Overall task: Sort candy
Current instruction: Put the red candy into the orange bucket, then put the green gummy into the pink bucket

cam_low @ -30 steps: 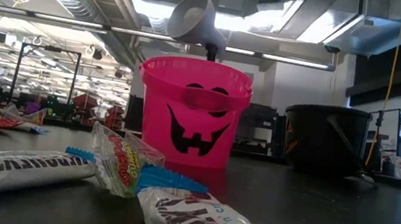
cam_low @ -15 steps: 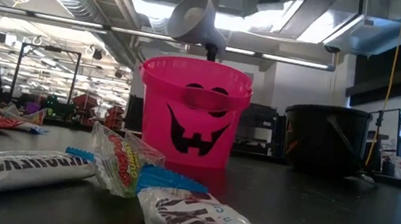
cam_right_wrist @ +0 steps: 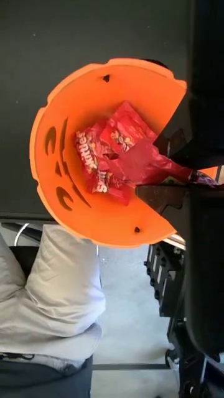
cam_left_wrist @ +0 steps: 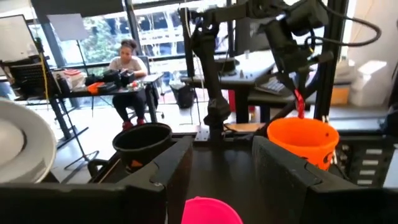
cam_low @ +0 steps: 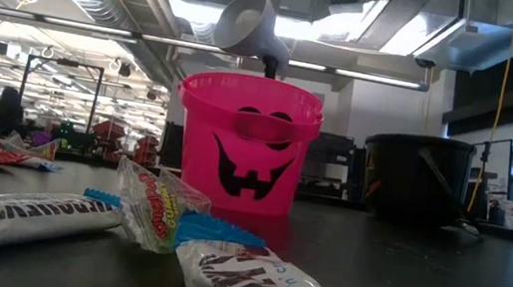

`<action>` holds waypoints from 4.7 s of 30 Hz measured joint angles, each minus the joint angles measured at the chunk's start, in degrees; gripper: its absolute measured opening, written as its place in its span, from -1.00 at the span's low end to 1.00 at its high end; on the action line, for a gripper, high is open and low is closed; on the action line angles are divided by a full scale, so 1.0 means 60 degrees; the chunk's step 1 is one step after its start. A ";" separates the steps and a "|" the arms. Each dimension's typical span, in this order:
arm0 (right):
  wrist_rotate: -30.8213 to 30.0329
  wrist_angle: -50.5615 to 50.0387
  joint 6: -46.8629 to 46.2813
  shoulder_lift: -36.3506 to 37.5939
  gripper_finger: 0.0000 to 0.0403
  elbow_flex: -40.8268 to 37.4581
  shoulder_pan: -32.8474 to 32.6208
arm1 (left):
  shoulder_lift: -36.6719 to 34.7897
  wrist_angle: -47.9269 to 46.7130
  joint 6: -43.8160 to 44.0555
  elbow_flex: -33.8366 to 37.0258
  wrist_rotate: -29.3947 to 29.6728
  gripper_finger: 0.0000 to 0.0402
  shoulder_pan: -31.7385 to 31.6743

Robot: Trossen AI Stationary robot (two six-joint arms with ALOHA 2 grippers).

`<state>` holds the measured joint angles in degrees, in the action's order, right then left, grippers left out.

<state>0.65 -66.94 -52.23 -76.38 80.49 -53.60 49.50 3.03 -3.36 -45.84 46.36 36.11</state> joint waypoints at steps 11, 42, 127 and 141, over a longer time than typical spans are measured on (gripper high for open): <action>0.0079 0.0384 0.0650 0.0000 -0.57 0.0000 0.0000 | -0.0778 0.0542 -0.0005 0.0796 0.0190 -0.20 0.0002; -0.0160 0.1791 0.1456 0.0000 0.05 0.0007 -0.0004 | -0.0666 0.0690 0.0512 0.0800 -0.0184 -0.20 0.0002; -0.4918 0.4980 0.6758 -0.2448 0.05 0.0000 0.2998 | 1.0403 -0.0683 0.1860 -0.2653 -0.5239 -0.56 -0.0410; -0.4918 0.4929 0.6760 -0.2448 0.05 0.0001 0.2998 | 0.9425 -0.0787 0.1972 -0.2646 -0.5457 -1.00 -0.0579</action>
<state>-28.86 -37.36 -11.67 -91.07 80.49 -35.62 106.05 -1.69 8.48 -61.71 13.62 32.63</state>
